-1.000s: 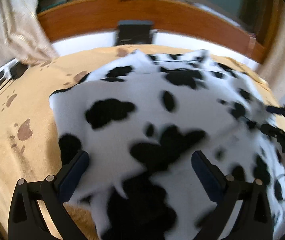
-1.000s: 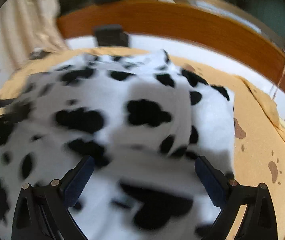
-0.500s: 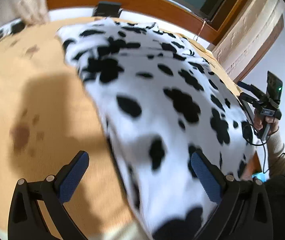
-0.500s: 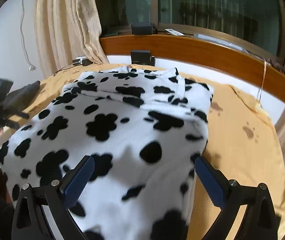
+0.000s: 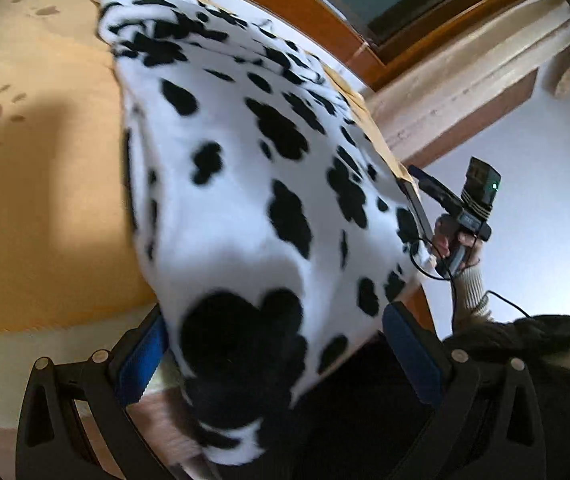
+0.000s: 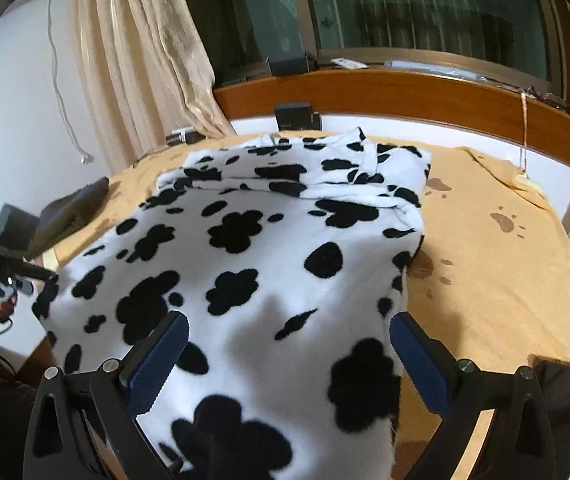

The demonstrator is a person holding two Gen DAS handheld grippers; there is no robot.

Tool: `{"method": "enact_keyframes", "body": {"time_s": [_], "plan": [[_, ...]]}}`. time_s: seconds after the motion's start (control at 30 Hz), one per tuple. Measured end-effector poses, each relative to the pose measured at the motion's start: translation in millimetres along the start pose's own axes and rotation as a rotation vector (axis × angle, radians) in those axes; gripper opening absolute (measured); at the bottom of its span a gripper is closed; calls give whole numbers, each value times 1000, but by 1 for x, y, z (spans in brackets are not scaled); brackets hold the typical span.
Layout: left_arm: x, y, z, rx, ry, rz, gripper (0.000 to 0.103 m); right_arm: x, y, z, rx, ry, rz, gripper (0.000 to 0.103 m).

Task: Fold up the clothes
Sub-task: 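Grasp the end of the fleece bundle with both grippers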

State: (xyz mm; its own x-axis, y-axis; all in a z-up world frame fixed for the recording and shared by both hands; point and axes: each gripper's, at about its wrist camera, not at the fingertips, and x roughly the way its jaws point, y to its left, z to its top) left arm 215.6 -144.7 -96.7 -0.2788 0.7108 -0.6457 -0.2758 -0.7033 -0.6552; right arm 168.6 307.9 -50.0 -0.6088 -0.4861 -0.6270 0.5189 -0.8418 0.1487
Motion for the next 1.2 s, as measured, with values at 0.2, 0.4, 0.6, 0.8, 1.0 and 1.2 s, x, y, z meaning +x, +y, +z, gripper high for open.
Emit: {"method": "enact_keyframes", "body": {"time_s": [0.2,0.4,0.6,0.8,1.0,1.2], "plan": [[0,7,-3,-66,-16,-138,103,-23,-23,-11,124,-19,59,102],[-2,8,-1,-70,-33,-185,103,-64,-59,-34,341,-74,170,102],[-2,8,-1,-48,-35,-170,103,-75,-58,-52,377,-57,175,102],[-1,5,-5,-17,-33,-139,103,-53,-50,-68,359,48,96,74],[2,1,-8,14,-23,-103,103,-38,-53,-82,364,141,38,58],[4,1,-5,4,-17,-111,103,-45,-58,-86,379,137,28,58]]}}
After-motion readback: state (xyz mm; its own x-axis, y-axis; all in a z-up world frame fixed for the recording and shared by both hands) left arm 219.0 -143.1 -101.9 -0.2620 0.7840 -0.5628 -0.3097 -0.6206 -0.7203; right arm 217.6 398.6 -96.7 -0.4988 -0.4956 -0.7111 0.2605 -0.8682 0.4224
